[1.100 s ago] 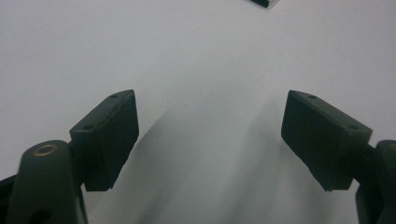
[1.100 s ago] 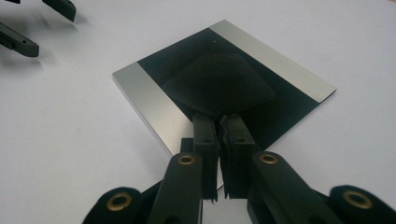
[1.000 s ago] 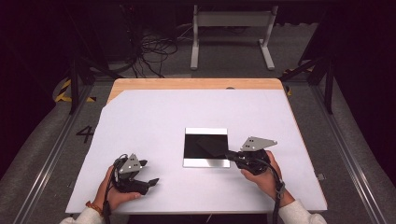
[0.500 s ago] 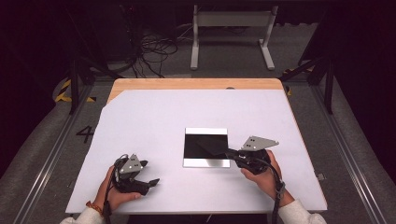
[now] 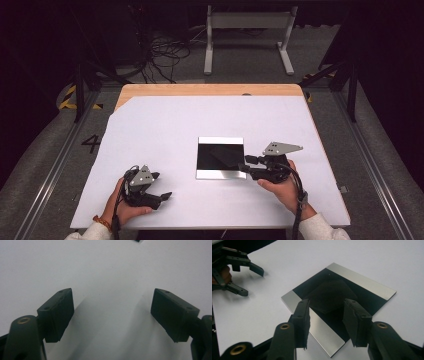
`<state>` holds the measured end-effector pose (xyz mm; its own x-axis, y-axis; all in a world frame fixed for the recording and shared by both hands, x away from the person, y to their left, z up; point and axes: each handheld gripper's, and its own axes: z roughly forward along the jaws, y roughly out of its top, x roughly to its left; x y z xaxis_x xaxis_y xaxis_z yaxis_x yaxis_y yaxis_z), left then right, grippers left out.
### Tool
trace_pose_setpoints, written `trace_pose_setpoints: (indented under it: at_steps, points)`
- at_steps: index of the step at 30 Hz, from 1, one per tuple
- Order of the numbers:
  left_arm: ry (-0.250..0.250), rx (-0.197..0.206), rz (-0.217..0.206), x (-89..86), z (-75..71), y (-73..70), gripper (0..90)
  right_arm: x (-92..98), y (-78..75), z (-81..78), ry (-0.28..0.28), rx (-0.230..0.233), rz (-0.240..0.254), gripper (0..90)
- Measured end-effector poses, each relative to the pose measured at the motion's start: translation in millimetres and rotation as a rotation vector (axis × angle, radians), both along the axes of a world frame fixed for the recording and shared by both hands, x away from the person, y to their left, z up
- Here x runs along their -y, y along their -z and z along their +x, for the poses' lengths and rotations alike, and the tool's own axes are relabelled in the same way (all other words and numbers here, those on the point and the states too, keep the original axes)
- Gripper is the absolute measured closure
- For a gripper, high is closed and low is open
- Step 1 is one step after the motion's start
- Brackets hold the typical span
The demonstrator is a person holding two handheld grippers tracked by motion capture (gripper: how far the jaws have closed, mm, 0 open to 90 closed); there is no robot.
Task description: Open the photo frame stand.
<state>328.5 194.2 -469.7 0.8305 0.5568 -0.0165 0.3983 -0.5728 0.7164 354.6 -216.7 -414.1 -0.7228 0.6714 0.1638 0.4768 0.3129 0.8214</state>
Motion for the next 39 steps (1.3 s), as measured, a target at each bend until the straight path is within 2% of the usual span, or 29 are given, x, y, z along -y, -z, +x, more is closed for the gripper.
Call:
trace_pose_setpoints:
  at_steps: [3,7,10,14,17,25,34,38,39]
  points:
    - [0.000,0.000,0.001,-0.1,0.1,0.0,19.6,1.4,4.9,7.3,0.007,-0.053,0.045,50.1]
    - [0.001,-0.003,0.001,0.6,0.0,0.1,19.4,3.1,7.4,12.4,0.010,-0.119,0.095,50.2]
    - [0.004,-0.001,0.006,1.5,-0.6,-0.1,19.1,4.4,10.0,15.4,0.001,-0.168,0.113,51.6]
    - [0.010,0.002,0.020,3.2,-0.8,0.4,18.8,3.8,11.1,16.0,-0.013,-0.204,0.095,55.1]
    - [0.017,0.008,0.024,4.2,-0.8,0.1,18.5,4.1,11.4,16.8,-0.016,-0.215,0.088,54.9]
    - [0.028,0.013,0.025,6.4,-1.5,-0.5,17.3,2.5,12.8,24.9,0.013,-0.237,0.160,45.2]
    - [0.040,0.016,0.013,11.0,-2.3,-1.5,17.3,-1.3,17.4,31.5,0.031,-0.281,0.224,45.4]
    - [0.058,0.016,0.020,15.0,-2.4,-1.2,17.3,0.4,20.0,33.7,0.072,-0.322,0.266,50.1]
    - [0.061,0.015,0.023,15.9,-2.4,-1.0,17.3,0.0,19.8,33.6,0.082,-0.322,0.259,49.3]
